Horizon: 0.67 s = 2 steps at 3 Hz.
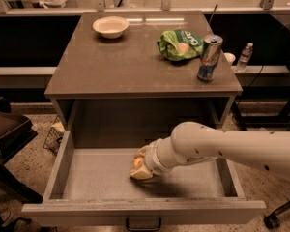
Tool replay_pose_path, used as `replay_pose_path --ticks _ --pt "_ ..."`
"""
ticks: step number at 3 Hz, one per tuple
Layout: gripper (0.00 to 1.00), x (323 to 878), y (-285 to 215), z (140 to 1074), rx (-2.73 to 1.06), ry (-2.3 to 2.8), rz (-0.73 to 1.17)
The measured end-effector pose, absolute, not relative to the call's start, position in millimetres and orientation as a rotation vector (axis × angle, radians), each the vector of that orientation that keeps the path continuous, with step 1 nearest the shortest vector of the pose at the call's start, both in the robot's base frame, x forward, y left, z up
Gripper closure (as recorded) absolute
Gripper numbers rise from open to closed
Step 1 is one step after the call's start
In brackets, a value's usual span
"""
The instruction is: Pick orange from top drawer and place on counter
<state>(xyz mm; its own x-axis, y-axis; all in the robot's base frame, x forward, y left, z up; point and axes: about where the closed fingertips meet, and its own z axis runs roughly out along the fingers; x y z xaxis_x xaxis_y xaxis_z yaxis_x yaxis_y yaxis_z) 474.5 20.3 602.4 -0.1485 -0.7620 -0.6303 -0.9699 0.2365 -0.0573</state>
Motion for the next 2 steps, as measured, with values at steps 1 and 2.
replay_pose_path --ticks 1,2 --pt "0.85 474.0 21.4 602.7 -1.582 1.968 0.499" --pt "1.0 473.6 22.3 602.8 -1.585 1.966 0.5"
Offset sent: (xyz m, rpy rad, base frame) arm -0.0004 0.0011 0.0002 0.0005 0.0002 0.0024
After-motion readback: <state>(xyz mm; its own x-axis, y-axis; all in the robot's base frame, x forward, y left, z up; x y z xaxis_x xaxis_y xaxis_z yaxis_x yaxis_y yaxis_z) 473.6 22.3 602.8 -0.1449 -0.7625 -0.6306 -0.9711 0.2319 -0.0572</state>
